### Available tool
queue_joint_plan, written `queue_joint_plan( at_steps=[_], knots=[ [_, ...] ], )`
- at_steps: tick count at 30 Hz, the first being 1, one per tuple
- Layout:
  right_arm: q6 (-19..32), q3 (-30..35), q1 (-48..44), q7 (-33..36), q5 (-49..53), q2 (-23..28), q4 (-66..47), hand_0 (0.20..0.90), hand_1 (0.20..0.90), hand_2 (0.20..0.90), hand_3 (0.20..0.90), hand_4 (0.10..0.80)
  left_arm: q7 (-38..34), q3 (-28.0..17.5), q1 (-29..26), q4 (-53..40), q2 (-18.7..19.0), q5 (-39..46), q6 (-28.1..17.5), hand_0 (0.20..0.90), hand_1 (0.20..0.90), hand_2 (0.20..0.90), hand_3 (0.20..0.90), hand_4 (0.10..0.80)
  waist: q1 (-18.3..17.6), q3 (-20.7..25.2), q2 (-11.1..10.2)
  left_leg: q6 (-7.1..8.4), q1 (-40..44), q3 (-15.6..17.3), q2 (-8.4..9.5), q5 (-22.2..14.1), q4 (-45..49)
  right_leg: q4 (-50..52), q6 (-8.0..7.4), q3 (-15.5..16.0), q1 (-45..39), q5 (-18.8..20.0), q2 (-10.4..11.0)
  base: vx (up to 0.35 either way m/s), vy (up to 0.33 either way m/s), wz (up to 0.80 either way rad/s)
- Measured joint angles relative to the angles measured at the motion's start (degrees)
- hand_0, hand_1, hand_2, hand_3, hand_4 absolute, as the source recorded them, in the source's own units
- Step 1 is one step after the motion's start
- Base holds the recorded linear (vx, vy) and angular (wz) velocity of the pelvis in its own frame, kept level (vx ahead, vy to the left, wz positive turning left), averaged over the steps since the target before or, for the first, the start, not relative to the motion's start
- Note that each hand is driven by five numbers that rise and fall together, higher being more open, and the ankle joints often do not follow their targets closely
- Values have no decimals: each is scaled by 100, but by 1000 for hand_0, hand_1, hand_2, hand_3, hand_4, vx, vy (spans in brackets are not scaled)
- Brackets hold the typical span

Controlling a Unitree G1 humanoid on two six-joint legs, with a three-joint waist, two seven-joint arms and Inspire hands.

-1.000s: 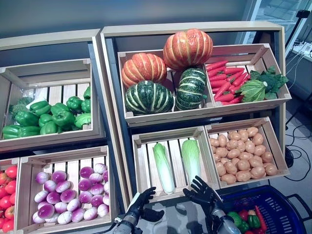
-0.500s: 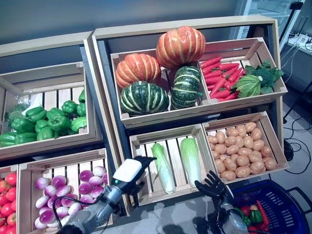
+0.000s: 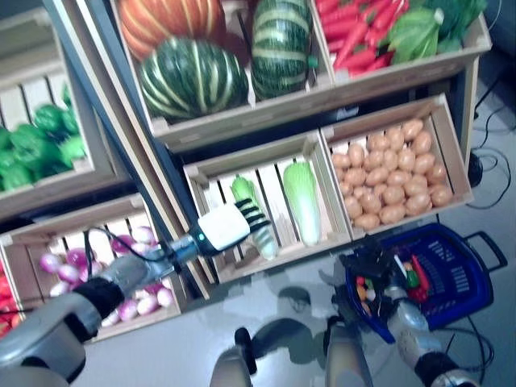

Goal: Put vegetables into the basket

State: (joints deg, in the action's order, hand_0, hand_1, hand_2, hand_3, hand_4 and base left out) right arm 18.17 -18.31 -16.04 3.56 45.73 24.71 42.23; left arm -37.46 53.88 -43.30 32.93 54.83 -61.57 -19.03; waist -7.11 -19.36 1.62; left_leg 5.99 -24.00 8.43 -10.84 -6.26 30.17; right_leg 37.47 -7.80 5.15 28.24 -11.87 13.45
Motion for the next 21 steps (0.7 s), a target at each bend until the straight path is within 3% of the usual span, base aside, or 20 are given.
queue_joint_plan(
  at_steps=[5,10,21],
  knots=[
    [-1,4,-372,-20,253,169,-226,900,900,900,900,800,-154,150,-581,200,-6,1,-11,900,900,900,900,800,-6,-189,-121,94,-975,-227,-191,-362,1265,1298,172,-24,949,-466,72,-128,-10,6],
    [-1,9,-607,-19,444,263,-547,900,900,900,900,800,-222,228,-672,378,-8,-60,-3,900,900,900,900,800,-75,-251,-187,191,-1629,-478,-266,-690,2198,2222,270,-51,1539,-823,103,-68,-8,3],
    [0,185,-790,-24,664,573,-999,900,900,900,900,800,-483,237,-1131,483,17,-412,204,900,900,900,900,800,-92,-269,-209,240,-2711,-806,-377,-1291,3723,3594,294,-188,2514,-1379,134,-23,5,0]
  ],
)
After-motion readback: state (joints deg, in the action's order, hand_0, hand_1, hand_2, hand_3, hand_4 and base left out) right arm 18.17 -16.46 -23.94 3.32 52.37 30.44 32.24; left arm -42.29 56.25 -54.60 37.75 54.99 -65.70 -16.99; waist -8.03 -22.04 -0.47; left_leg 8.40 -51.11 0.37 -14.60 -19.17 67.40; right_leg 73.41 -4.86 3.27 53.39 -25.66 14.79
